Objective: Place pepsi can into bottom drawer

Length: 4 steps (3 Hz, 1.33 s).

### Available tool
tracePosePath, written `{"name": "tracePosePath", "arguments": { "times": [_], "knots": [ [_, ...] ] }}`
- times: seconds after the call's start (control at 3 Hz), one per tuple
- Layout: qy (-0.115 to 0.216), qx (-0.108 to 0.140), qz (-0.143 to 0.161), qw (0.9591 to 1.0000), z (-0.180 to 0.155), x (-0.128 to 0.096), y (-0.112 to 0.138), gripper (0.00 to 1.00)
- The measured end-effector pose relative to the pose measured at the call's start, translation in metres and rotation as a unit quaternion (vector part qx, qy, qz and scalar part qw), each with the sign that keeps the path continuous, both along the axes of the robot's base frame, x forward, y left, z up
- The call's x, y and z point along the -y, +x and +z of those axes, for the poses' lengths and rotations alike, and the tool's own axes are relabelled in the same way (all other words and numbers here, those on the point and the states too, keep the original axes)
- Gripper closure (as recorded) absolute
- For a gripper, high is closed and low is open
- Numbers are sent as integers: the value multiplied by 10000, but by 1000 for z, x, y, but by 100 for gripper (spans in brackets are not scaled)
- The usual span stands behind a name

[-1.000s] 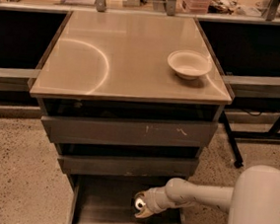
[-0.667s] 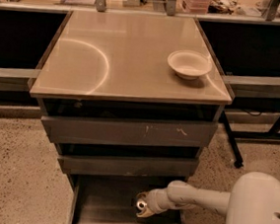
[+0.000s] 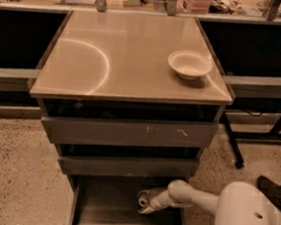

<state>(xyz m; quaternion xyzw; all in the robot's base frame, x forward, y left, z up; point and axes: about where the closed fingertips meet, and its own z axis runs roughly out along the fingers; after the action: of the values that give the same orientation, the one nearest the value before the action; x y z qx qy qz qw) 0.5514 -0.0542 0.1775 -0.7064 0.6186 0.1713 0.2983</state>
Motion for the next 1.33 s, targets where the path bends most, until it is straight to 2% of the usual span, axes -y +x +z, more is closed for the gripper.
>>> {"name": "tracePosePath", "arguments": {
  "times": [0.33, 0.67, 1.33],
  "knots": [
    [-7, 36, -44, 10000, 0, 3, 7, 100],
    [-6, 36, -43, 10000, 0, 3, 7, 81],
    [-6, 36, -43, 10000, 0, 3, 7, 35]
  ]
}}
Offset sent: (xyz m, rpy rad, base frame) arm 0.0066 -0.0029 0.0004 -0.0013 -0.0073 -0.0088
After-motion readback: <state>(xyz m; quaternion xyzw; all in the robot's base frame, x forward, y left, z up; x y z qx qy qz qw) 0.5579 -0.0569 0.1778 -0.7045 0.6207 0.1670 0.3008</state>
